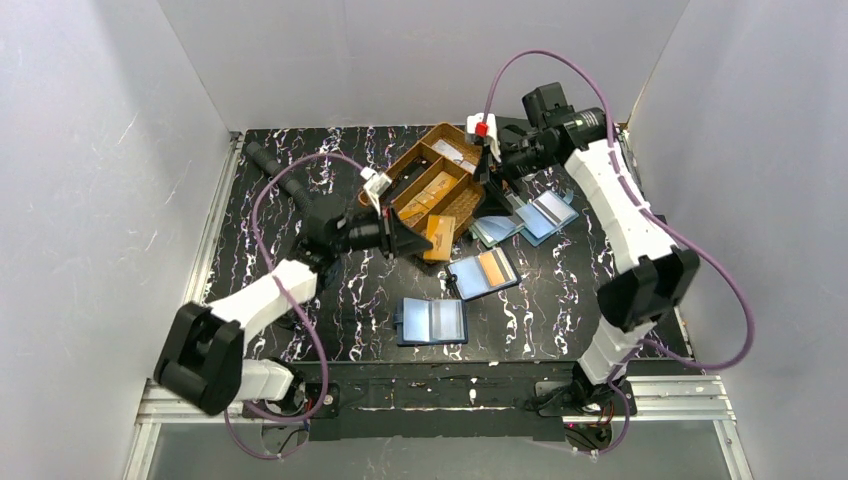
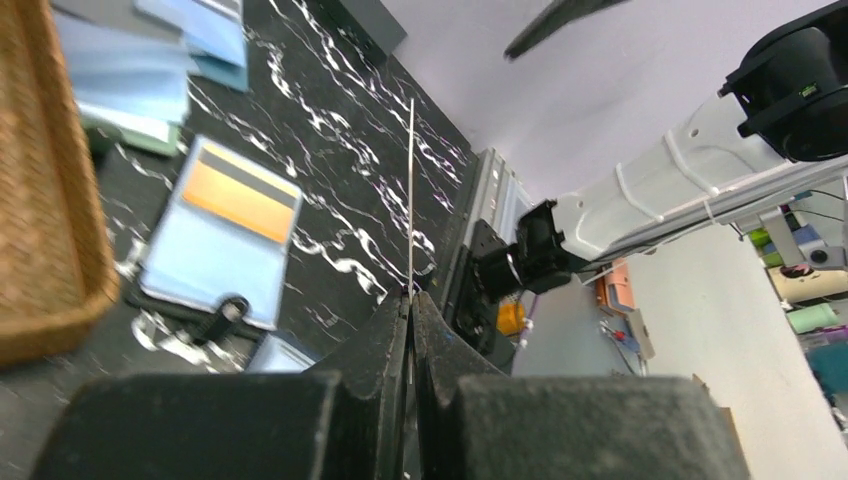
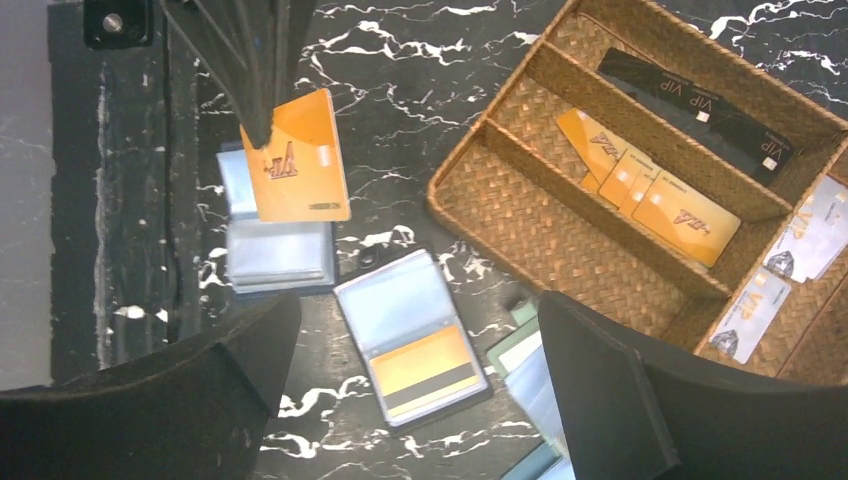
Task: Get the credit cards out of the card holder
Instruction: Place the credit card in the storage box.
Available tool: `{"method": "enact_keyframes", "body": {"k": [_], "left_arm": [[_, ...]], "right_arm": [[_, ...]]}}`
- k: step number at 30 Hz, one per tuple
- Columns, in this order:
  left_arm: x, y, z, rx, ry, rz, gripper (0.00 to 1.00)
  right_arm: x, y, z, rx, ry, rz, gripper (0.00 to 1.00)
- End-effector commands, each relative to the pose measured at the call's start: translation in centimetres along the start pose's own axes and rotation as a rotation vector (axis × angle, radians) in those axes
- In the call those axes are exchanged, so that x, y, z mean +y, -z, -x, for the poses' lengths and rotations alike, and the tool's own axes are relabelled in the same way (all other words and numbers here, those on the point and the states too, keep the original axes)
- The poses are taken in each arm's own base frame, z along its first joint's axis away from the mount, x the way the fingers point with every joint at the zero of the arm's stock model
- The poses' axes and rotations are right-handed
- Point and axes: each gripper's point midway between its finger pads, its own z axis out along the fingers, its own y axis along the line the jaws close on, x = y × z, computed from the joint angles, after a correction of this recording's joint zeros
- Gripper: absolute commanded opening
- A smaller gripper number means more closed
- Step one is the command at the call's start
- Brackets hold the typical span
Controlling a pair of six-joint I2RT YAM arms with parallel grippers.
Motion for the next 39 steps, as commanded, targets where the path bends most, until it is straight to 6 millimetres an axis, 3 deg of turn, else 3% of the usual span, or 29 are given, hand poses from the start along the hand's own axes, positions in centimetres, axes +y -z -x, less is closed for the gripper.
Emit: {"method": "enact_keyframes", "body": {"k": [1, 4, 9, 13, 19, 22, 28, 36, 39], "left_arm": [[0.1, -1.4, 3.2, 0.069, -0.056, -0.115, 0.00], [-0.1, -2.6, 5.3, 0.076, -0.091, -0.154, 0.00], [0.0, -3.3, 7.4, 0.062, -0.127, -0.143, 0.00], [1.1, -3.7, 7.6, 0.093, -0.099, -0.103, 0.00], [3.2, -3.9, 6.7, 0.184, -0.088, -0.029, 0.00], [4.2, -3.5, 6.1, 0.254, -0.098, 0.028, 0.00], [4.1, -3.4, 6.9, 0.256, -0.134, 0.040, 0.00], [3.1, -3.4, 7.5, 0.236, -0.151, 0.015, 0.00], [2.9, -3.3, 7.7, 0.223, -0.151, 0.013, 0.00]], "right_arm": [[-1.8, 0.3, 0.1, 0.001, 0.044, 0.071, 0.98], [-4.4, 0.3, 1.7, -0.043, -0.057, 0.056, 0.98], [-4.6, -0.3, 2.9, -0.146, -0.143, 0.101, 0.98], [-4.6, -1.3, 2.6, -0.126, -0.173, 0.101, 0.98], [-6.1, -2.8, 3.0, -0.140, -0.239, 0.090, 0.98], [-5.6, -3.3, 2.9, -0.143, -0.266, 0.121, 0.94], [-3.0, -4.6, 2.4, -0.110, -0.283, 0.190, 0.79], [-3.1, -5.3, 0.6, -0.034, -0.307, 0.159, 0.79], [-2.3, -5.3, 0.6, -0.047, -0.322, 0.189, 0.71]]}}
